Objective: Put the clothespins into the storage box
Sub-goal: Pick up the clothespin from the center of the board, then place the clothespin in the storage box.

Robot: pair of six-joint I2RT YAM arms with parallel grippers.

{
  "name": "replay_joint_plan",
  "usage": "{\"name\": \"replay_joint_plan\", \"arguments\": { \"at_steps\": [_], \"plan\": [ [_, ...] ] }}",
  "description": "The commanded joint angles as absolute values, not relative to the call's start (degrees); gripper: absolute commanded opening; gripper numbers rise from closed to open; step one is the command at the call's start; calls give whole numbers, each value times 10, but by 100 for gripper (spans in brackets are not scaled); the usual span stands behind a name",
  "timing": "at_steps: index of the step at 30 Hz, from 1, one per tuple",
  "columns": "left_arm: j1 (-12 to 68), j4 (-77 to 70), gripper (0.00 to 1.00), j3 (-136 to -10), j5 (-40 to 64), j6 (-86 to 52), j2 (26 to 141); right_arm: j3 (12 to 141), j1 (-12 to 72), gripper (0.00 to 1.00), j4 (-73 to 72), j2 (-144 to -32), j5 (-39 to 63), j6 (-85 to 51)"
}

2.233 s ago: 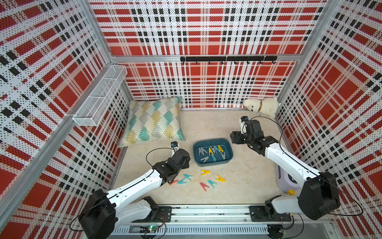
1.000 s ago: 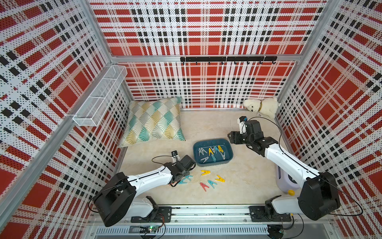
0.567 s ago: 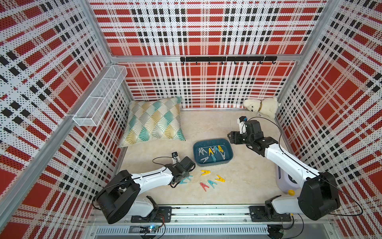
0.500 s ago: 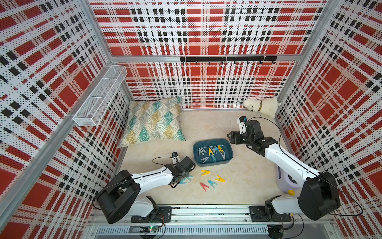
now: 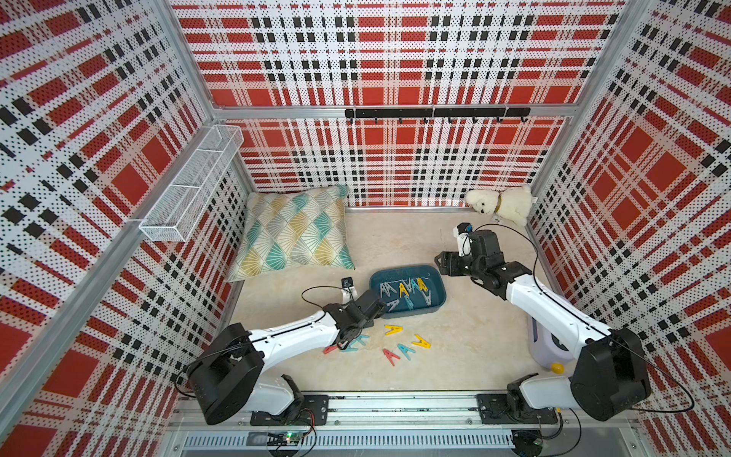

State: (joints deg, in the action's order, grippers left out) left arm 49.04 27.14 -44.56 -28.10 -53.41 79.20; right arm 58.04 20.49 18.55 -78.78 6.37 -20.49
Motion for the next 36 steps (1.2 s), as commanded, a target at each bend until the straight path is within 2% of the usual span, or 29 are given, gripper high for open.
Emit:
{"name": "replay_joint_plan", "arguments": {
  "at_steps": [1, 5, 9, 19, 36],
  "plan": [
    [507, 296, 0, -509, -338, -503, 780, 578, 203, 76, 185, -786, 50, -201],
    [529, 286, 0, -598, -346, -453, 818, 572, 202, 76, 180, -786, 35, -205],
    [533, 243, 0, -653, -299, -403, 897, 572, 202, 78, 178, -784, 13, -207],
    [484, 166, 0, -697, -206, -371, 1070, 589, 194, 79, 199, -777, -13, -203],
    [480, 163, 0, -758, -179, -366, 1164, 592, 193, 78, 200, -785, 2, -203]
  ]
}}
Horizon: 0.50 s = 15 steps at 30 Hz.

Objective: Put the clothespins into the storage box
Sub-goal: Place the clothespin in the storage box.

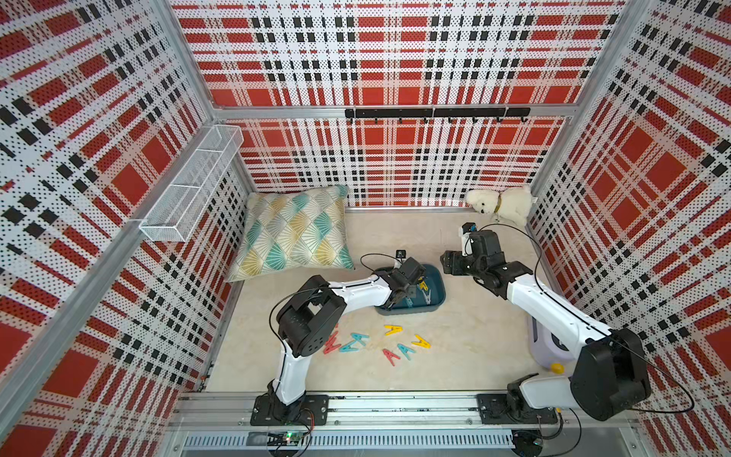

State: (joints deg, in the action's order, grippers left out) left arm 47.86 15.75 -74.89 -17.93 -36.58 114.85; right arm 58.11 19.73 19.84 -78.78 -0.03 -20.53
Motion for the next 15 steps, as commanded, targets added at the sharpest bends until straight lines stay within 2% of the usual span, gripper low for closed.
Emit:
{"name": "replay_joint_plan", "arguments": {
  "at_steps": [1, 4, 8, 11, 15],
  "plan": [
    [479, 164, 0, -754, -180, -368, 1162, 591, 194, 78, 201, -784, 1, -202],
    [475, 167, 3, -743, -182, -370, 1155, 592, 194, 78, 200, -783, 3, -202],
    [477, 183, 19, -745, -176, -364, 1154, 591, 194, 78, 198, -784, 10, -204],
    [477, 183, 27, -742, -161, -361, 1146, 590, 193, 78, 197, -779, 10, -204],
    [480, 185, 30, -742, -161, -362, 1114, 590, 194, 78, 201, -770, 6, -201]
  ]
}}
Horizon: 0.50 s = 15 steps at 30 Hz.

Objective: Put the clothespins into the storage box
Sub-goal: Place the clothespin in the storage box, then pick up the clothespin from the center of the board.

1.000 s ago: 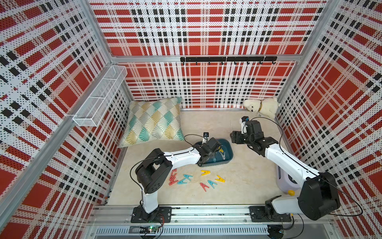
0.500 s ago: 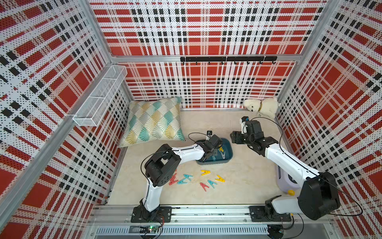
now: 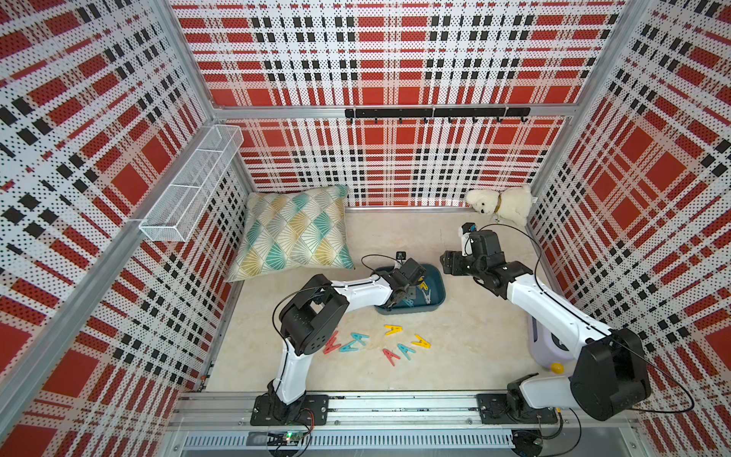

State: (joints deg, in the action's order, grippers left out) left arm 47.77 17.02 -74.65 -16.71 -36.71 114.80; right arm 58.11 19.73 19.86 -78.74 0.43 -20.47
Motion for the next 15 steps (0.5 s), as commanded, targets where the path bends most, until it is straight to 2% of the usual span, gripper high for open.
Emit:
{"name": "replay_joint_plan", "arguments": {
  "at_steps": [1, 9, 15],
  "plan": [
    [482, 187, 30, -743, -168, -362, 1100, 590, 193, 78, 202, -768, 5, -200],
    [467, 224, 31, -732, -230, -356, 964, 591, 194, 78, 203, -766, 13, -198],
    [388, 261, 31, -581, -244, -395, 838, 597, 194, 78, 217, -772, 28, -198]
  ]
}}
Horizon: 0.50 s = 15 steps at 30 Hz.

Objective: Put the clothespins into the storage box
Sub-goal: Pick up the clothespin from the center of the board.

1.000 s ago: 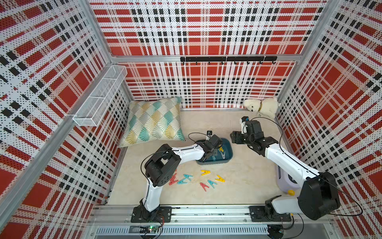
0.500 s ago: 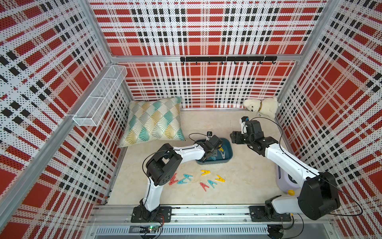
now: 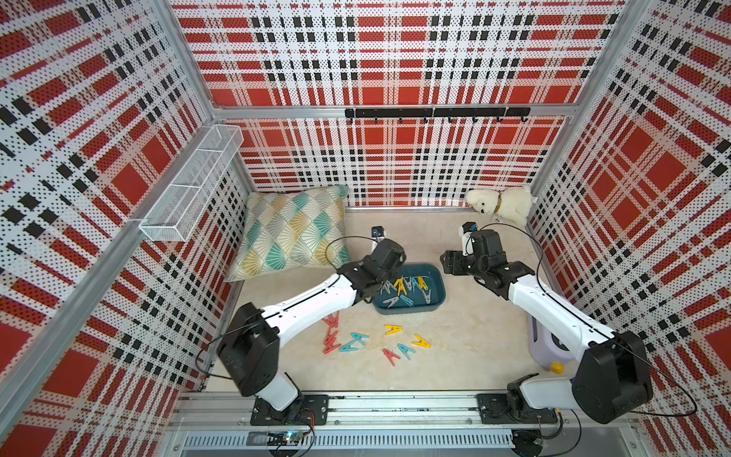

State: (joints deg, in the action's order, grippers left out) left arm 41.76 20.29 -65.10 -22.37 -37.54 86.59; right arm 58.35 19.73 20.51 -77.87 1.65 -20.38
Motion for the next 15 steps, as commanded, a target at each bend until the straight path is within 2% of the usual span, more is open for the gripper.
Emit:
{"name": "replay_joint_plan", "arguments": {
  "at_steps": [1, 6, 15],
  "plan": [
    [377, 261, 31, -546, -243, -403, 812, 595, 195, 78, 215, -771, 34, -199],
    [330, 255, 31, -416, -200, -405, 737, 587, 199, 78, 203, -776, 42, -202],
    [322, 239, 30, -377, -198, -403, 799, 594, 213, 78, 191, -794, 53, -201]
  ]
}}
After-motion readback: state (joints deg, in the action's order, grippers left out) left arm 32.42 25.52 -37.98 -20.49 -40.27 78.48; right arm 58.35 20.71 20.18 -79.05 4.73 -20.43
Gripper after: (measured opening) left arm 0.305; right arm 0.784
